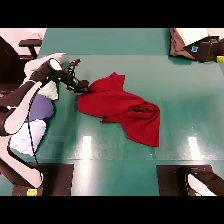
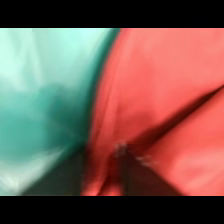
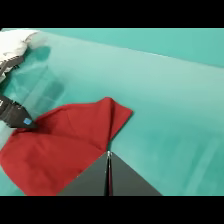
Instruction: Fold the shirts.
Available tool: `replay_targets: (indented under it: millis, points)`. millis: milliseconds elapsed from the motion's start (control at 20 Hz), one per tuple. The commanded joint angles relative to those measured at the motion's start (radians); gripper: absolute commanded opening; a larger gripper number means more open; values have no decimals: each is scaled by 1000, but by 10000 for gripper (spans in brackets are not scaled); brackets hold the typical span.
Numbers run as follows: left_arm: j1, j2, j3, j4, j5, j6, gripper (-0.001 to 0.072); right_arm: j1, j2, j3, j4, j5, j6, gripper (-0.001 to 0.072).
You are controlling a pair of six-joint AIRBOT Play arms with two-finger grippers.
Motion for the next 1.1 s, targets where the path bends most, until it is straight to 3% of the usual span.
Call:
replay_targets:
  millis: [0, 300, 350, 400, 450, 650, 700, 750, 1000, 1050]
  points:
    - [5, -2, 66, -1, -60, 1, 26, -41, -2, -10, -3, 83, 2, 18]
    - [33, 65, 277, 11, -109, -1, 25, -314, 96, -426, -11, 245, 65, 19]
    - [33, 76, 290, 8, -106, -1, 25, -354, 106, -520, -8, 256, 65, 87]
    - [33, 86, 301, 6, -105, -1, 25, -384, 109, -612, -8, 270, 64, 326]
    - [33, 90, 301, 5, -103, -1, 25, -400, 109, -705, -7, 281, 64, 431]
    - [33, 90, 301, 2, -114, -1, 25, -319, 109, -962, 25, 184, 63, 426]
    - [33, 90, 301, 2, -114, -2, 25, -271, 108, -997, 27, 142, 65, 395]
    - [33, 90, 301, 2, -116, -2, 25, -221, 100, -1017, 28, 108, 69, 352]
    - [33, 90, 301, 2, -126, -2, 25, 22, -78, -996, 103, -27, 93, 342]
    - [33, 90, 301, 2, -129, -2, 25, 61, -114, -971, 93, -42, 85, 256]
